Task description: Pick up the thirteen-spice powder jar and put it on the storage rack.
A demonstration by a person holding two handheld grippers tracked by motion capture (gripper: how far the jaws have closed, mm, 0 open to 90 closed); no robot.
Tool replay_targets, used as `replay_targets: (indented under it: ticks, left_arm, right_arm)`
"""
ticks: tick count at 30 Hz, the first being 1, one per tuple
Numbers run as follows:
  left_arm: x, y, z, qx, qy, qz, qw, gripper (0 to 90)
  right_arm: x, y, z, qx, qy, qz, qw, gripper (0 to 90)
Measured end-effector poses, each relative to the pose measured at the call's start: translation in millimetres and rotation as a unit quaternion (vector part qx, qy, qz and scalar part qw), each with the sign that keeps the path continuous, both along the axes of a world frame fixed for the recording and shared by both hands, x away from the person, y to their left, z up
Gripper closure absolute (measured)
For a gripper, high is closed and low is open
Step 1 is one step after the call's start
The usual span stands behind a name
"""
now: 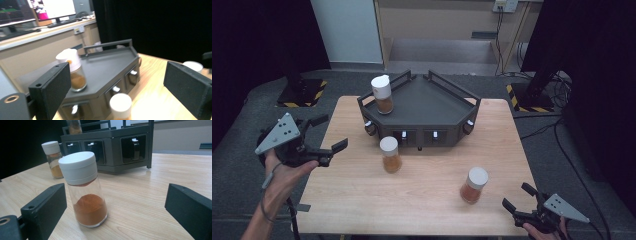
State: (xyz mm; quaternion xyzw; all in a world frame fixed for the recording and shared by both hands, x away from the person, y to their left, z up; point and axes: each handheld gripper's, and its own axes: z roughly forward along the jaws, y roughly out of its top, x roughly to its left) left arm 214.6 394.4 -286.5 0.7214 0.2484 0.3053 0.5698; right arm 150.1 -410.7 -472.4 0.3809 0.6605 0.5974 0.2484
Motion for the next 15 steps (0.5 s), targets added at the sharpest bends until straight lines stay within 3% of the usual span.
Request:
replay_targets:
  ticks: [9, 11, 13, 15]
  left_arm:
    - [-25.1, -1.1, -41.9, -0.001, 0.024, 0.023, 0.9994, 6.4]
    - [-28.7, -0.7, -55.3, -0.011, 0.039, 0.021, 0.9990, 6.2]
    - [-33.7, -3.0, -64.6, -0.007, 0.042, 0.029, 0.9987, 6.1]
    - [-37.2, -1.8, -79.5, -0.023, 0.052, 0.030, 0.9979, 6.1]
  right_arm:
    - [-0.3, 0.3, 0.1, -0.001, -0.001, -0.001, 1.0000, 4.2]
    - [-0.2, 0.4, 0.2, -0.002, -0.001, 0.000, 1.0000, 4.2]
    - [-0.6, 0.2, 0.2, -0.001, -0.001, -0.001, 1.0000, 4.2]
    - [-1.0, 0.3, 0.3, -0.001, -0.001, -0.002, 1.0000, 4.3]
